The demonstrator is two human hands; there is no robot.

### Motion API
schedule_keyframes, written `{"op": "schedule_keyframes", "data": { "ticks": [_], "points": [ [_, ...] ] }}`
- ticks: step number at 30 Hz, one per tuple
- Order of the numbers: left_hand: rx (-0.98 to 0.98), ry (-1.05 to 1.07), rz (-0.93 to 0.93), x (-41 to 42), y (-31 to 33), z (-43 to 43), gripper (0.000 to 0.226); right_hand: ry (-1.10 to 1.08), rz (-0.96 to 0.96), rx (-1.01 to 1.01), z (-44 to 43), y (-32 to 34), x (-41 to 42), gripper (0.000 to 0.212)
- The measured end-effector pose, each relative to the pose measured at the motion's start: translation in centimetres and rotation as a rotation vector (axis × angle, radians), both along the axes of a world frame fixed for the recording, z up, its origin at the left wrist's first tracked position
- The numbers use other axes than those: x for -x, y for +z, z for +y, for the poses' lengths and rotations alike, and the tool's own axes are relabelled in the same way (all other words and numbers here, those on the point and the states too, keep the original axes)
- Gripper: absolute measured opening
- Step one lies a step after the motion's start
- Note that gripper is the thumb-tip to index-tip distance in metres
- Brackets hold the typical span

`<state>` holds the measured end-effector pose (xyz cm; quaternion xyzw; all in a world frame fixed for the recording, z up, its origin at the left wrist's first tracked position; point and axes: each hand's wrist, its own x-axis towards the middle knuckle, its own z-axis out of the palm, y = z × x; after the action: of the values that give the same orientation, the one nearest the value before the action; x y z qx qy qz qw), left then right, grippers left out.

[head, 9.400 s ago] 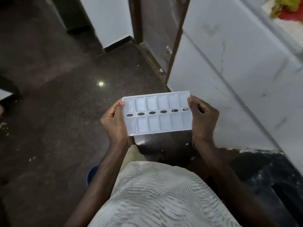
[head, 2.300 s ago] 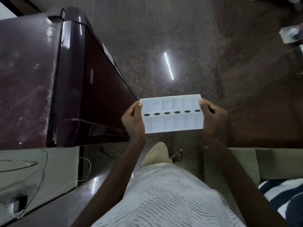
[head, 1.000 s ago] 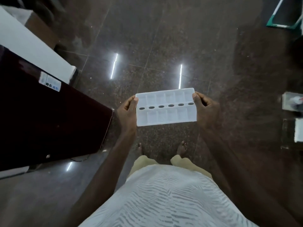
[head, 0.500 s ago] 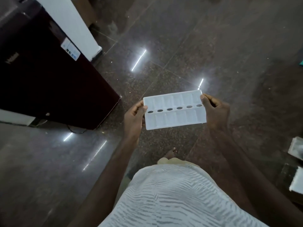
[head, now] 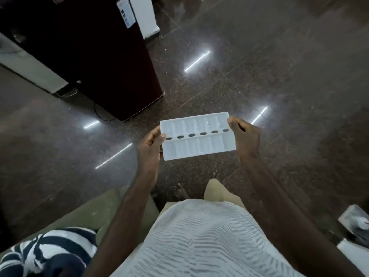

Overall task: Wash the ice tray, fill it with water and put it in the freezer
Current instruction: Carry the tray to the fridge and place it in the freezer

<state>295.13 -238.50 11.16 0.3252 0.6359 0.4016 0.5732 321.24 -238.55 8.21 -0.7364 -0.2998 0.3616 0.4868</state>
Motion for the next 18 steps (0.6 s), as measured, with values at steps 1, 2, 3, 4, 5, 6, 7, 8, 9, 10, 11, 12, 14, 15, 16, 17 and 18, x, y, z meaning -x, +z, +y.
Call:
{"op": "schedule_keyframes", "data": {
  "ticks": [1,2,3,4,5,6,7,8,9,10,11,12,14,15,16,17,18],
  "points": [
    [-0.004,0.02,0.002,0.2,0.1,-0.4,0.035,0.019,0.008,0.0,0.0,0.0,0.1,0.025],
    [-0.006,0.042,0.005,0.3,0.2,-0.7,0.035,0.04,0.014,0.006,0.1,0.0,0.2,0.026],
    [-0.009,0.061,0.007,0.4,0.3,-1.0,0.035,0.063,0.031,0.015,0.3,0.0,0.3,0.026],
    [-0.009,0.079,0.011,0.4,0.3,-1.3,0.035,0.088,0.058,0.024,0.5,0.0,0.3,0.026],
    [-0.008,0.101,0.01,0.3,0.3,-1.7,0.035,0.119,0.082,0.032,0.7,0.0,0.1,0.027],
    [-0.007,0.128,0.006,0.2,0.3,-2.0,0.036,0.151,0.102,0.037,1.0,0.1,0.0,0.028],
    [-0.009,0.158,0.003,0.0,0.4,-2.2,0.036,0.177,0.117,0.038,1.2,0.2,-0.2,0.028],
    [-0.01,0.187,0.004,-0.3,0.4,-2.5,0.036,0.2,0.126,0.039,1.5,0.3,-0.4,0.028],
    [-0.007,0.21,0.005,-0.6,0.4,-2.7,0.036,0.221,0.132,0.041,1.8,0.5,-0.6,0.028],
    [-0.004,0.232,0.003,-1.0,0.3,-3.0,0.036,0.238,0.141,0.041,2.1,0.6,-0.9,0.027],
    [-0.002,0.255,-0.004,-1.4,0.2,-3.2,0.036,0.255,0.156,0.035,2.3,0.7,-1.2,0.026],
    [0.0,0.277,-0.011,-1.9,0.2,-3.4,0.036,0.27,0.166,0.03,2.5,0.7,-1.6,0.024],
    [0.0,0.308,-0.013,-2.9,0.4,-3.5,0.036,0.293,0.167,0.034,3.0,0.8,-2.2,0.023],
    [-0.002,0.32,-0.018,-3.4,0.4,-3.5,0.036,0.3,0.172,0.041,3.1,0.8,-2.6,0.023],
    [-0.001,0.336,-0.027,-3.8,0.4,-3.5,0.035,0.307,0.179,0.044,3.3,0.7,-2.9,0.023],
    [0.005,0.354,-0.035,-4.2,0.4,-3.5,0.035,0.314,0.178,0.046,3.5,0.6,-3.3,0.023],
    [0.013,0.373,-0.04,-4.7,0.3,-3.4,0.035,0.324,0.168,0.049,3.7,0.6,-3.6,0.023]
  ]
}}
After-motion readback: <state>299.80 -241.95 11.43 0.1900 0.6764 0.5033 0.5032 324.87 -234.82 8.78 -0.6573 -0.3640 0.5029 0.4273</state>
